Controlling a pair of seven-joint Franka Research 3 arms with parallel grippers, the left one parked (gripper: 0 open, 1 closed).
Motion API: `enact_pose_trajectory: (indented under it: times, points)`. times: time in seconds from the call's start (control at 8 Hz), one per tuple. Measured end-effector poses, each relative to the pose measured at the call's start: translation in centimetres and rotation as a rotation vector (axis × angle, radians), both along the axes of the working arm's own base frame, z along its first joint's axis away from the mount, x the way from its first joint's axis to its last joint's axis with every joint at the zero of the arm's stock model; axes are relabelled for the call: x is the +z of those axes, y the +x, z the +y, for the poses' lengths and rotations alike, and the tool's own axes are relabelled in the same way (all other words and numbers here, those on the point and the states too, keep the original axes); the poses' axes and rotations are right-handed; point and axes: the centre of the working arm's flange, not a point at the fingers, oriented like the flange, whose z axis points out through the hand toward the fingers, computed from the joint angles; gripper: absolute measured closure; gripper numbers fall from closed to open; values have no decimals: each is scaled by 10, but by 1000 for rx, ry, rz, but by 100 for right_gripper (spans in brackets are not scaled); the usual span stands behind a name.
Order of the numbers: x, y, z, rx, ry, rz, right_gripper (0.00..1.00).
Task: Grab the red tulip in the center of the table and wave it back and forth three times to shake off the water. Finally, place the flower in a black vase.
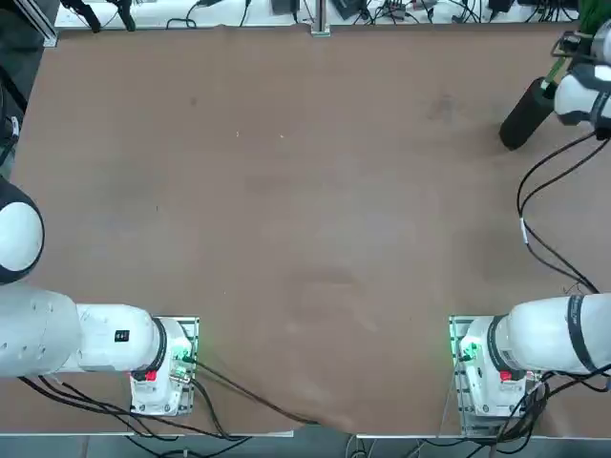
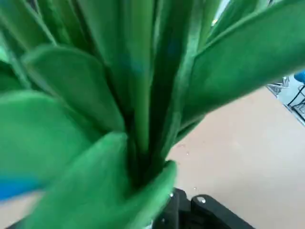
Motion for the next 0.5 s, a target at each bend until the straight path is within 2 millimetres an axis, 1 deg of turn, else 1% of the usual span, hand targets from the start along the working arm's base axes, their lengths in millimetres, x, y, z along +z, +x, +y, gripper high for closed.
enact_pose_trajectory:
  times: [0.12,0.25,0.38,0.5]
  points:
    - [-17,-4,-2,0,-4,-18,89]
    - [-30,-7,-3,0,-9,-33,87]
    - [-35,-7,-3,2,-11,-43,73]
    - [-33,-7,-3,0,-10,-51,56]
